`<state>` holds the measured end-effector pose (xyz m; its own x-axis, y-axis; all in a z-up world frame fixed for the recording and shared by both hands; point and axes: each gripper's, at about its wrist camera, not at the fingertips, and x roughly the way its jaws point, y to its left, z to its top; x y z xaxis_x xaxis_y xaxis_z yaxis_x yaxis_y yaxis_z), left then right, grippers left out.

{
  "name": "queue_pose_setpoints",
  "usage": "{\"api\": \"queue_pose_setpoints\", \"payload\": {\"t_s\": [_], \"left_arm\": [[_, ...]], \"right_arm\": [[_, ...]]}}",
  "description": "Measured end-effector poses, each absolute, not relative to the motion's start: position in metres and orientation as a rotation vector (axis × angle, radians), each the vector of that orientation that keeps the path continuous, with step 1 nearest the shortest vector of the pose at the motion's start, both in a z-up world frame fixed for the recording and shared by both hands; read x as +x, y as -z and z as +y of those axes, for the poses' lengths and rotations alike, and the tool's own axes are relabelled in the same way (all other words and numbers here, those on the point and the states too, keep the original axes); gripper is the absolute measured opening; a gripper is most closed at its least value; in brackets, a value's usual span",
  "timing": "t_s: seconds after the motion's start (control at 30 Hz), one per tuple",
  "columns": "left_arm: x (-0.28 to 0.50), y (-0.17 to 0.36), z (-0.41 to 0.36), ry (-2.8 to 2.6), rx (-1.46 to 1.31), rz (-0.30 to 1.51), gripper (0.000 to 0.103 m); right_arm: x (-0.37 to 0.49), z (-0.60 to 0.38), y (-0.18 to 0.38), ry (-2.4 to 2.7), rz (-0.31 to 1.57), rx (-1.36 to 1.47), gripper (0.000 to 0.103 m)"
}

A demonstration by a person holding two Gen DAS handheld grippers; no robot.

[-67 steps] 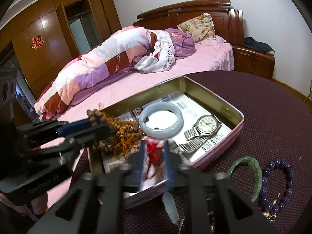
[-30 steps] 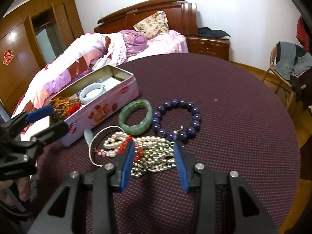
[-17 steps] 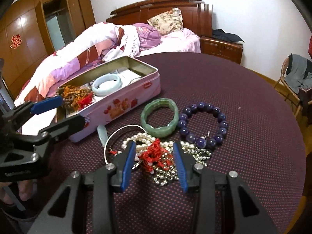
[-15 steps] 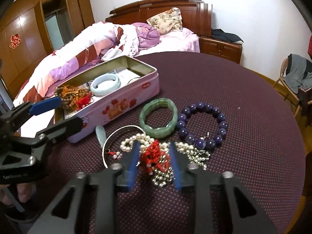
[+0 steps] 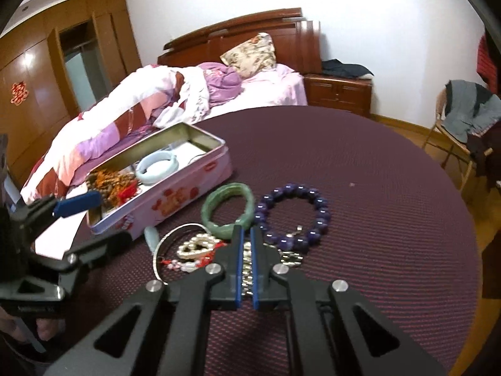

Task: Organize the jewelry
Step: 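Grasp the red-string jade pendant with the right gripper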

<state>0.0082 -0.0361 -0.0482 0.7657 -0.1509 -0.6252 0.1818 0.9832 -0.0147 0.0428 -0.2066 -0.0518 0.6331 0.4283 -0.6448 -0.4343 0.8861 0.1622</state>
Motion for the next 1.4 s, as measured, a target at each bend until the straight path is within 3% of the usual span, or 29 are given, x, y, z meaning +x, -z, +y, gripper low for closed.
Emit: {"api": "queue_pose_setpoints", "payload": {"t_s": [0.1,0.13,0.17,0.2,0.23,0.43,0.5,0.53,0.57,1.4], "left_arm": [[0.011,0.051,-0.035,0.163,0.041,0.686,0.083],[0.011,0.051,-0.033,0.156,0.035,0.686,0.083],[0.011,0.050,-0.030,0.146,0.030,0.684,0.083],[0.011,0.048,-0.026,0.132,0.022,0.679,0.083],[0.010,0.047,-0.022,0.125,0.014,0.676,0.083],[0.011,0.046,-0.007,0.084,-0.026,0.674,0.083],[0.009,0.045,-0.004,0.077,-0.031,0.670,0.083],[0.009,0.045,-0.002,0.073,-0.036,0.669,0.083],[0.009,0.044,0.000,0.070,-0.043,0.668,0.083],[0.011,0.047,-0.041,0.221,0.035,0.693,0.083]], "right_arm": [[0.045,-0.202,0.053,-0.519,0.757,-0.005,0.011],[0.045,-0.199,0.054,-0.525,0.759,-0.004,0.023],[0.045,-0.196,0.054,-0.539,0.765,-0.010,0.047],[0.044,-0.192,0.055,-0.552,0.766,-0.019,0.057],[0.042,-0.185,0.055,-0.556,0.764,-0.048,0.059],[0.044,-0.160,0.066,-0.564,0.801,-0.171,0.051],[0.045,-0.157,0.071,-0.566,0.817,-0.193,0.040],[0.045,-0.156,0.072,-0.572,0.822,-0.202,0.020],[0.043,-0.157,0.071,-0.576,0.816,-0.203,0.009],[0.028,-0.189,-0.003,-0.557,0.566,-0.004,0.008]]}}
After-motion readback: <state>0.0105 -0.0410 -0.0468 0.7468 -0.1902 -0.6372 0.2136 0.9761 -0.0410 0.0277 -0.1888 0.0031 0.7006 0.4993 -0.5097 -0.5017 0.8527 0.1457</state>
